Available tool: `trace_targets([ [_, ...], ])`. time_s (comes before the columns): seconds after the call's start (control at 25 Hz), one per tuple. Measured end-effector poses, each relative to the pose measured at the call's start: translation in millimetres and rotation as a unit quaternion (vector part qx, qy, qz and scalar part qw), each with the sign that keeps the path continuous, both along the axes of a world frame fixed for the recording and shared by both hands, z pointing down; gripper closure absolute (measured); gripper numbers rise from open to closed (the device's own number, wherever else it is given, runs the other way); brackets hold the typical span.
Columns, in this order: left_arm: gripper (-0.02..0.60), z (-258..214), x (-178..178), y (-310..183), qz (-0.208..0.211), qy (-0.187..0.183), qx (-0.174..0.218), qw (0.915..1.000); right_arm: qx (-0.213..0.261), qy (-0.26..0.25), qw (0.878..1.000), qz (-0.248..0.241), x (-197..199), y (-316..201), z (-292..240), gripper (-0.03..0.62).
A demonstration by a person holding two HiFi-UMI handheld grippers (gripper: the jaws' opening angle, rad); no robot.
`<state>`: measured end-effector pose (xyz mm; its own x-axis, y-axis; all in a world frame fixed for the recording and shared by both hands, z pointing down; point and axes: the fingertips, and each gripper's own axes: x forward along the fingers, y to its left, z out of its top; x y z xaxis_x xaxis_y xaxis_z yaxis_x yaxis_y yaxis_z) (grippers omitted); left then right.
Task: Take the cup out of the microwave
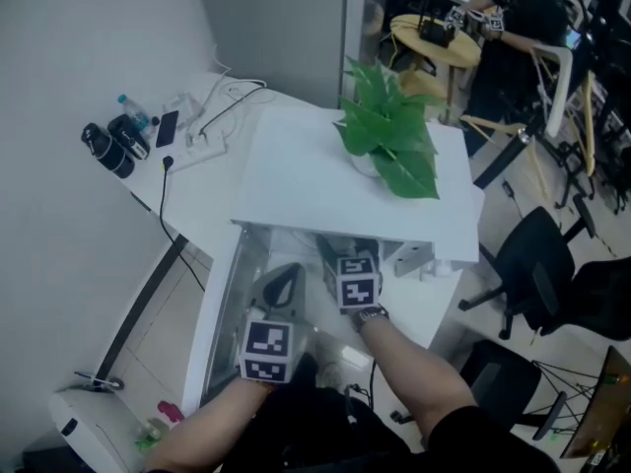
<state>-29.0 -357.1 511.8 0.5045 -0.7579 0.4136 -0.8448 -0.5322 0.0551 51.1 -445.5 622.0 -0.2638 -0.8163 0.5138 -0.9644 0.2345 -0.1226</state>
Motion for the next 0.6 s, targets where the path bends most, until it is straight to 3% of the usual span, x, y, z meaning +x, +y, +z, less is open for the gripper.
trace_targets([
  [0.6,0.584,-18,7,38,-0.007,0.002,0.022,0.9997,0.03,-0.018,0.999,-0.016,5,43,-39,0.253],
])
